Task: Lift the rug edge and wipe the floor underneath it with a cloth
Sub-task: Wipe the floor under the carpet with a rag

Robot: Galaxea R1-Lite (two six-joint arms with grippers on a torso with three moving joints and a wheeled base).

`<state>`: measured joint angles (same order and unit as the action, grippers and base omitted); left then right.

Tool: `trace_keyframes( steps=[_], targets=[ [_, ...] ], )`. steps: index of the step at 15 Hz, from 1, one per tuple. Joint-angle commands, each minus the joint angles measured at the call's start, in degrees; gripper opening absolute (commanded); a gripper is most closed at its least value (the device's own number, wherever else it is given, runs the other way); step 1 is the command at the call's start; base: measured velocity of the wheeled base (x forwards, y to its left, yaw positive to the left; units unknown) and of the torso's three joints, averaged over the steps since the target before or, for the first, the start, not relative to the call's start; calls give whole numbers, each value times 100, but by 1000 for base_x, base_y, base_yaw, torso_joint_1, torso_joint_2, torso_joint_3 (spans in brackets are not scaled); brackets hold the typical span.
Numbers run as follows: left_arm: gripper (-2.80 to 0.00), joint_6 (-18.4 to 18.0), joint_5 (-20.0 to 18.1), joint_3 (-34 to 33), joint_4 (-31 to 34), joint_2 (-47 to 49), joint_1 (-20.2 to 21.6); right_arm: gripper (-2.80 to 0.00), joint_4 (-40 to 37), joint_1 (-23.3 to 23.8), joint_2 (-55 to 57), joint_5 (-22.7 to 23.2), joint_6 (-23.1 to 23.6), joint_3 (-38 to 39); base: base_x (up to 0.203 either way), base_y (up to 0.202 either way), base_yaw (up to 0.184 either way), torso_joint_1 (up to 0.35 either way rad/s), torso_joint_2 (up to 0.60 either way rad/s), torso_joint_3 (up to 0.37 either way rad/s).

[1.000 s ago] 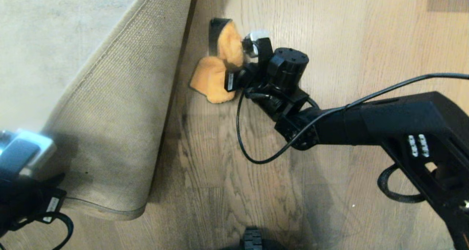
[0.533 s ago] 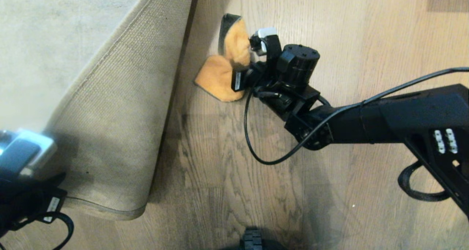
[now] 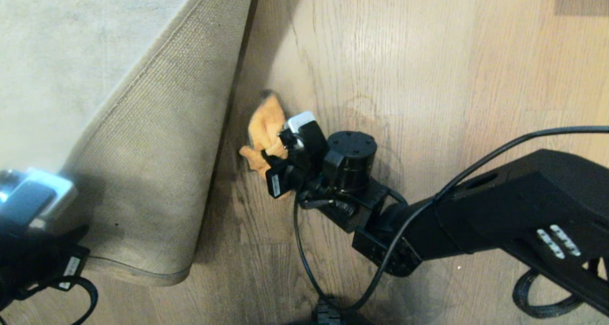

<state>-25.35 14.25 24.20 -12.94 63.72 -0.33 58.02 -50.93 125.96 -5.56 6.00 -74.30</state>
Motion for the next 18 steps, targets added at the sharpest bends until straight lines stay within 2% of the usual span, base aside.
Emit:
trace_keyframes(
  steps=[1,9,13,18],
  targets=[
    [-280,-12,17,-8,-7,15,-2,-280,154,-182,138,0,6,263,0,0,0,0,0,0],
    [-280,-5,17,-47,-7,9,-56,-280,192,-115,364,-15,-27,-63,0,0,0,0,0,0],
    [-280,-3,26,-56,-7,-2,-64,-280,105,250,573,-16,-28,-961,0,0,0,0,0,0],
    [-280,4,34,-100,-7,-26,-64,-280,-575,897,536,-15,-6,-2171,0,0,0,0,0,0]
  ],
)
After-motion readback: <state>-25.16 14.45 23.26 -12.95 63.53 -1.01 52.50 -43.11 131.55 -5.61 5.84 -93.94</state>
